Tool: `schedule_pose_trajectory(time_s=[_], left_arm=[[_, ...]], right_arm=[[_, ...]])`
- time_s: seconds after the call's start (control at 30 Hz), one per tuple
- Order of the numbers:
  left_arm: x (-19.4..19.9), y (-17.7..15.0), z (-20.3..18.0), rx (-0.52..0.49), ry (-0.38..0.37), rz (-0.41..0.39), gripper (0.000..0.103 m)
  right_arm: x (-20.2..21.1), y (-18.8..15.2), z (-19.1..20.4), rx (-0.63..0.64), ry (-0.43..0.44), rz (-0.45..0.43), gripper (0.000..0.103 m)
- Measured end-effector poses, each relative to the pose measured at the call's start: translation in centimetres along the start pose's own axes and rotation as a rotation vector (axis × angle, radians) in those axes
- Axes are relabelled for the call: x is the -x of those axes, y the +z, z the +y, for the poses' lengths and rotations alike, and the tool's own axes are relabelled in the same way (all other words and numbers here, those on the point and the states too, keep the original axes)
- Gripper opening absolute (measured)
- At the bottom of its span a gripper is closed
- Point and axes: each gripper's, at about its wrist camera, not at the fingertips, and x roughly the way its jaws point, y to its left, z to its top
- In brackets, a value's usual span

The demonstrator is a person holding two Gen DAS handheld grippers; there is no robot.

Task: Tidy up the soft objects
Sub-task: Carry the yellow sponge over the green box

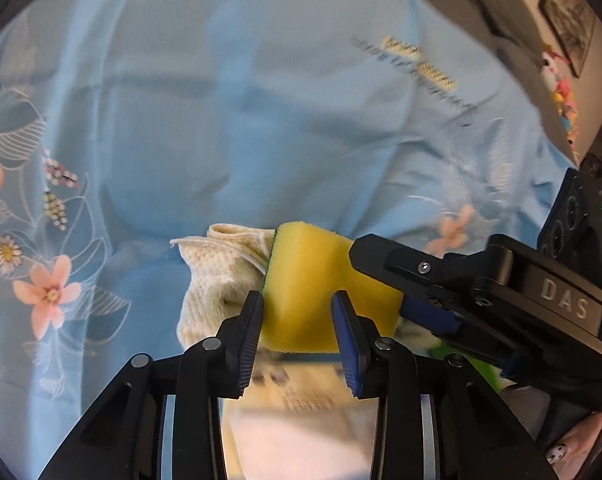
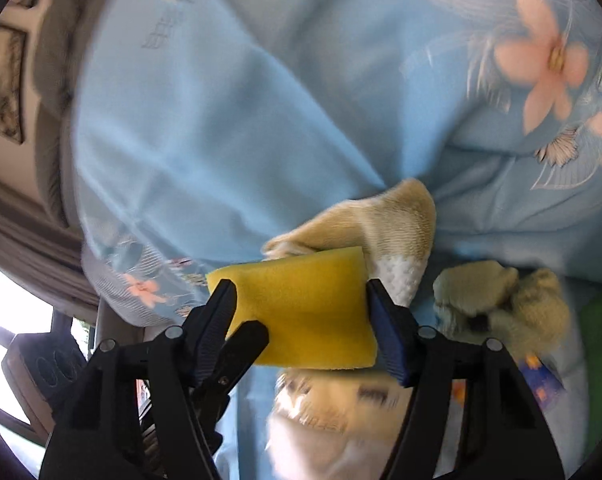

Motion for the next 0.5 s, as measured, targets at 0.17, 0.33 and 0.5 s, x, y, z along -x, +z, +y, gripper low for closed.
schedule_pose_trajectory(time_s=[0.17,0.33,0.5], left_arm=[[4.9,-2.4,-0.7,-0.001,-0.012,-0.023,0.036],[7.6,-5.1,-3.0,-0.036,0.021,-0.018,0.036],[9.7,-7.9,-3.9,-0.036,0.008,-0.006,0.036]], right_arm=[[5.4,-3.1,3.1,0.083,-0.013,-0.033,0.066],[9.0,-7.0,3.6,0.109,-0.040,-0.040,0.066],[11.4,-11.1,3.6,0.135,-0.078,-0.050,0.066]])
